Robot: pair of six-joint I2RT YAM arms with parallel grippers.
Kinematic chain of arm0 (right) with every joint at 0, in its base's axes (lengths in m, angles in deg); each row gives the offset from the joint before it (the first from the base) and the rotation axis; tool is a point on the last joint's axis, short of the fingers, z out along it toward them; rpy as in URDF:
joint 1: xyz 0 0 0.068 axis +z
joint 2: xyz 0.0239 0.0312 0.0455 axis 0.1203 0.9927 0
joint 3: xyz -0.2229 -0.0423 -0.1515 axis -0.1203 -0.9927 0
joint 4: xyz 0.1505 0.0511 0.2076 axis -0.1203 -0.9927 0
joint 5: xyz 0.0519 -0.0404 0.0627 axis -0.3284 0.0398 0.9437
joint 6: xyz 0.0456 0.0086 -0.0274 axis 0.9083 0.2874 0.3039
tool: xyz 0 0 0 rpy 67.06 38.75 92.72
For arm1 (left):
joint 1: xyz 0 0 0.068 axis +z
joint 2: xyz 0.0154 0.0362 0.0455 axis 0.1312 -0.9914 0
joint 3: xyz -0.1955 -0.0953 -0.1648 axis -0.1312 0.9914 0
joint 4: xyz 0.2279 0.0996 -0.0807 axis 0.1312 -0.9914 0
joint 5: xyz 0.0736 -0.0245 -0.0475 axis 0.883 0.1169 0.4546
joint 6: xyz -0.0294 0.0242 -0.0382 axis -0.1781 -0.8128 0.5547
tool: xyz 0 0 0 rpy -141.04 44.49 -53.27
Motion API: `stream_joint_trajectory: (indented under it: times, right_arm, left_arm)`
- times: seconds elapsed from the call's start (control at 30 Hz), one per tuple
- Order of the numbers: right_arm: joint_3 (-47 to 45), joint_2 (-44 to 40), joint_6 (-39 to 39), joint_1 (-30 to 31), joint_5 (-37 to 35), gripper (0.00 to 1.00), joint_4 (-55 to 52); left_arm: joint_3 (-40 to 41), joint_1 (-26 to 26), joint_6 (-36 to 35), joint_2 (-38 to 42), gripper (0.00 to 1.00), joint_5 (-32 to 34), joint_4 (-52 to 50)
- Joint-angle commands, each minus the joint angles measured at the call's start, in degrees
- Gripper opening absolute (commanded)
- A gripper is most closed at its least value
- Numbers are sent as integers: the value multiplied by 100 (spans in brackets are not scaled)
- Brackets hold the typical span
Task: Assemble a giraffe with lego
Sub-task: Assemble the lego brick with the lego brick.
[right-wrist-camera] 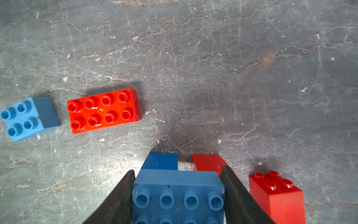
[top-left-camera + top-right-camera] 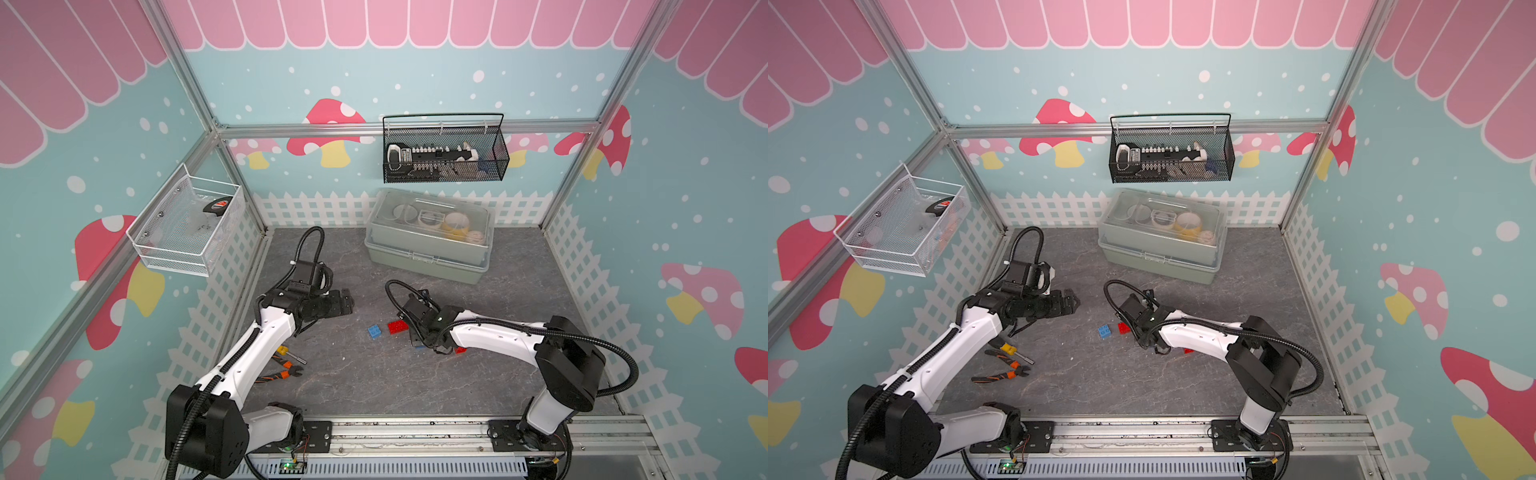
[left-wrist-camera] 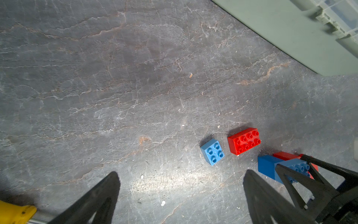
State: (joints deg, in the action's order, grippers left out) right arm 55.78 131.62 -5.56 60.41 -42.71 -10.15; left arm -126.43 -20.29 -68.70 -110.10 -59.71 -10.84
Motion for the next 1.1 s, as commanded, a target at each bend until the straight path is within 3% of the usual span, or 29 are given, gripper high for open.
stream_joint_trajectory:
  times: [0.0, 0.73, 1.07]
  right_arm:
    - [10, 87, -141, -38, 67, 51, -710]
    - [-3, -163, -400, -114, 179, 82, -263]
    - [-155, -971, -689, -277, 209, 82, -659]
  left_arm:
    - [-125, 43, -21, -29, 99, -41, -77]
    - [-120, 41, -32, -41, 99, -21, -79]
    - [-120, 46, -36, -64, 99, -37, -77]
